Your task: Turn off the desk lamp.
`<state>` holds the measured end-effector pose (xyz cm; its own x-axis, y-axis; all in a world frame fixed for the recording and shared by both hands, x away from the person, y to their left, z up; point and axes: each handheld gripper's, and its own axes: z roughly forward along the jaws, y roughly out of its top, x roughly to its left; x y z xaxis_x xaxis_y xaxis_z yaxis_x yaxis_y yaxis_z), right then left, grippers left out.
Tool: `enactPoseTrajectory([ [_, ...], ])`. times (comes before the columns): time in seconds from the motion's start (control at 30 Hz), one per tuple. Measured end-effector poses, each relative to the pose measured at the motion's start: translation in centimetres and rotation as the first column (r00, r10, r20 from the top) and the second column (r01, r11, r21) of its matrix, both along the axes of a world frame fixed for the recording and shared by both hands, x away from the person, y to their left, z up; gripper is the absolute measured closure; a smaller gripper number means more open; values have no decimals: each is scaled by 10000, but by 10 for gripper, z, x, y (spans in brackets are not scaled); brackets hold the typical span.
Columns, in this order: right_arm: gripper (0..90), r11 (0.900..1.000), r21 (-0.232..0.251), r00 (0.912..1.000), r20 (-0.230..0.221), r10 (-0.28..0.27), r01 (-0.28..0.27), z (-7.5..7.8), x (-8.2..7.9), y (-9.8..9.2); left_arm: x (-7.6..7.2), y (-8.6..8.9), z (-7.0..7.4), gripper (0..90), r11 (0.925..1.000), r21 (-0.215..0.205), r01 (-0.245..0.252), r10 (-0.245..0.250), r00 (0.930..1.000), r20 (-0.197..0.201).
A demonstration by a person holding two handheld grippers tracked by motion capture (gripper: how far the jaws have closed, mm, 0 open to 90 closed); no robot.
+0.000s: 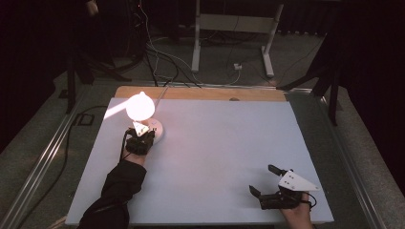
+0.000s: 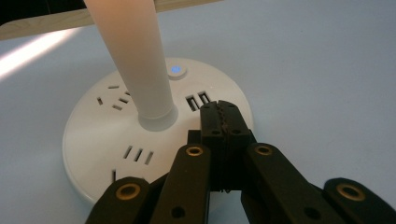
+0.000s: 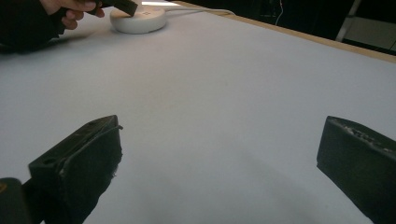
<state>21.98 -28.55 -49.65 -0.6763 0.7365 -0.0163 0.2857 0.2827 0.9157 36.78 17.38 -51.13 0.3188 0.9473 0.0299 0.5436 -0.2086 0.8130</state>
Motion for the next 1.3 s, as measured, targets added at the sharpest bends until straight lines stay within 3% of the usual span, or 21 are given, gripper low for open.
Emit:
enactPoseTrajectory([
  [0.43, 0, 10000, -17, 10000, 2, 5, -5, 0, 0, 0, -1, -2, 0, 900, 9996, 287, 70, -70, 10000, 13],
  [0.7, 0, 10000, 2, 10000, 11, -17, 17, 0, 0, -1, -2, 2, 7, 900, 9999, -135, 47, -46, 9999, 98],
  [1.3, 0, 10000, -6, 10000, 15, -3, 3, 0, 0, 0, -7, 0, 23, 900, 9993, -338, 159, -145, 9990, 434],
])
